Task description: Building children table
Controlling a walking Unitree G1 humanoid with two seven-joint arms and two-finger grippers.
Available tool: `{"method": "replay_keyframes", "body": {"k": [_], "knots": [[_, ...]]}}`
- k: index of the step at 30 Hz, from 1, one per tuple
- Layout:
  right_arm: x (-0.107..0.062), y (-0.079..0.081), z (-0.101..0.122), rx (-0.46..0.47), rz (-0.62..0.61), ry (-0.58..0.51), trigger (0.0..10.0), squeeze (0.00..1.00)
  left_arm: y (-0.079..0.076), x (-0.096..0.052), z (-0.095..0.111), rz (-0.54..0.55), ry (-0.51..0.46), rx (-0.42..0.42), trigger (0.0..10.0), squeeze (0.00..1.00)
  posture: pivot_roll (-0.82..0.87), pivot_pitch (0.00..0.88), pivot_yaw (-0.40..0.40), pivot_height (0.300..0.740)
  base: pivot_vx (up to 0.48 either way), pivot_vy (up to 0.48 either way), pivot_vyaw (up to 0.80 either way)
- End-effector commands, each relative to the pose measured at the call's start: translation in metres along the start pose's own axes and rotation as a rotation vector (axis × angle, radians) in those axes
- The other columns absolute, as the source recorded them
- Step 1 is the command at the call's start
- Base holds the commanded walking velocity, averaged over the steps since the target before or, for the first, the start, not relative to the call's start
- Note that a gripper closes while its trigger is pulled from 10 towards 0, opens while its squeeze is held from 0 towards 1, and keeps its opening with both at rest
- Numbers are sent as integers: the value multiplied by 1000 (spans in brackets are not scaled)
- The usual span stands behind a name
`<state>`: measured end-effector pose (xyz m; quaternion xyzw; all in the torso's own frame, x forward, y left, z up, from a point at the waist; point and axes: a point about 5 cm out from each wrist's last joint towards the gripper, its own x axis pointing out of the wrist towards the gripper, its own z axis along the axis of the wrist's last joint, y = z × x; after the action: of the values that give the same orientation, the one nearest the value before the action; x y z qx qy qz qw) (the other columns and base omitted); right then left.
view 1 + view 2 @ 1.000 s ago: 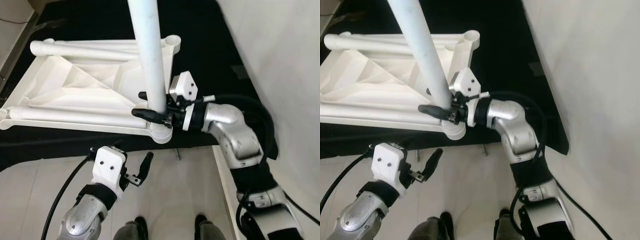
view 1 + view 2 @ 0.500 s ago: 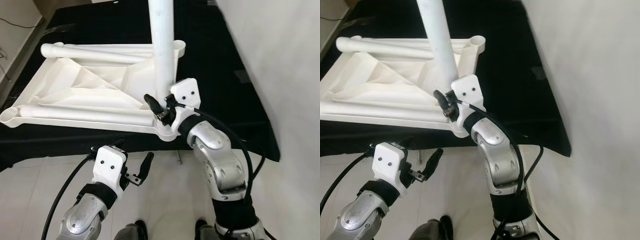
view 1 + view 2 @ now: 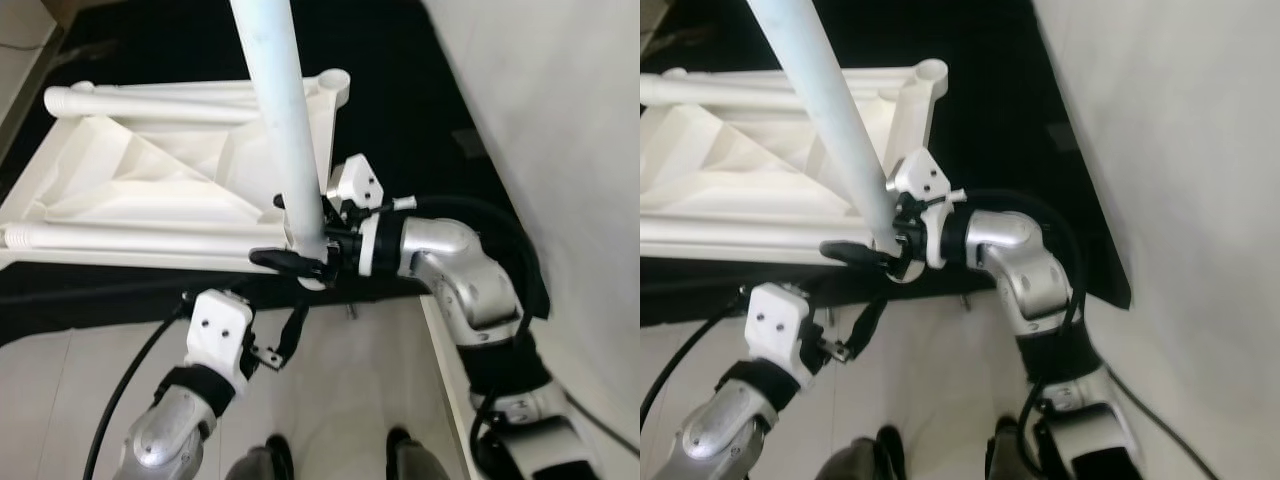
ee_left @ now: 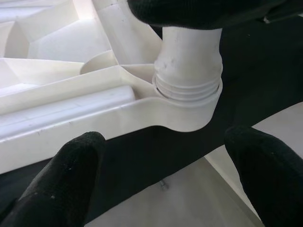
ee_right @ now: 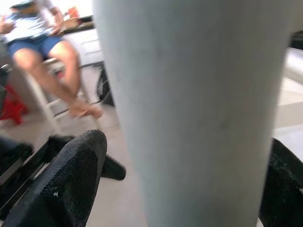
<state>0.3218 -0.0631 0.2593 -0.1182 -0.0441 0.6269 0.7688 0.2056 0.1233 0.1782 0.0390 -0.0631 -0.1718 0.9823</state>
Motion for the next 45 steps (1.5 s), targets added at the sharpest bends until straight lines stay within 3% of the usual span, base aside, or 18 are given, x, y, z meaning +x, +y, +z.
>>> {"method": "replay_keyframes", "body": {"k": [1,4,5,8,9,17,27,28,30,31,32,33,34,35,36,38,40,45], "knots": [[9,5,0,4,86,-16,10000,0,1,-3,-3,12,20,1,10000,0,31,320,106,740,0,0,0],[13,1,1,-1,107,-7,10000,0,2,-4,-3,12,22,2,10000,0,40,325,115,740,0,0,0],[13,1,0,-6,119,-2,8431,0,2,-4,-3,11,22,2,10000,0,41,324,116,740,0,0,0],[13,2,-2,-10,144,15,8431,0,2,-4,-3,9,23,1,10000,0,42,324,117,740,0,0,0],[11,3,-5,-11,169,30,0,0,2,-5,-3,7,24,1,10000,0,42,327,113,740,0,0,0],[1,-2,-24,-25,122,116,0,0,2,-5,-3,5,20,-14,10000,0,32,331,118,740,0,0,0],[-15,12,-46,64,-40,175,0,0,4,-4,-3,3,21,-17,10000,0,21,335,117,740,0,0,0],[-11,23,-63,100,-157,246,0,0,5,-4,-4,4,21,-20,10000,0,9,335,120,740,0,0,0],[-11,23,-63,100,-157,246,0,0,5,-4,-4,4,21,-20,10000,0,9,335,120,740,0,0,0],[-11,24,-75,166,-457,300,0,0,5,-4,-4,2,21,-22,10000,0,7,334,120,740,0,0,0],[-10,30,-77,180,-669,314,0,0,5,-3,-4,-10,22,-26,0,0,8,331,122,740,0,0,0],[-10,30,-77,180,-669,314,0,0,5,-3,-4,-10,22,-26,0,0,8,331,122,740,0,0,0],[-7,34,-73,192,-803,304,0,0,5,-3,-4,-22,23,-28,0,0,7,331,122,740,0,0,0],[-7,34,-73,192,-803,304,0,0,5,-3,-4,-22,23,-28,0,0,7,331,122,740,0,0,0],[15,28,-58,200,-869,214,0,0,5,-2,-4,-30,20,-27,0,0,3,324,123,740,0,0,0],[15,28,-58,200,-869,214,0,0,5,-2,-4,-30,20,-27,0,0,3,324,123,740,0,0,0],[41,14,-43,201,-882,146,0,0,5,-1,-5,-27,16,-26,0,0,11,316,116,740,0,0,0],[52,16,-37,229,-850,144,0,0,4,-2,-4,-22,12,-29,0,0,16,316,108,740,0,0,0]]}}
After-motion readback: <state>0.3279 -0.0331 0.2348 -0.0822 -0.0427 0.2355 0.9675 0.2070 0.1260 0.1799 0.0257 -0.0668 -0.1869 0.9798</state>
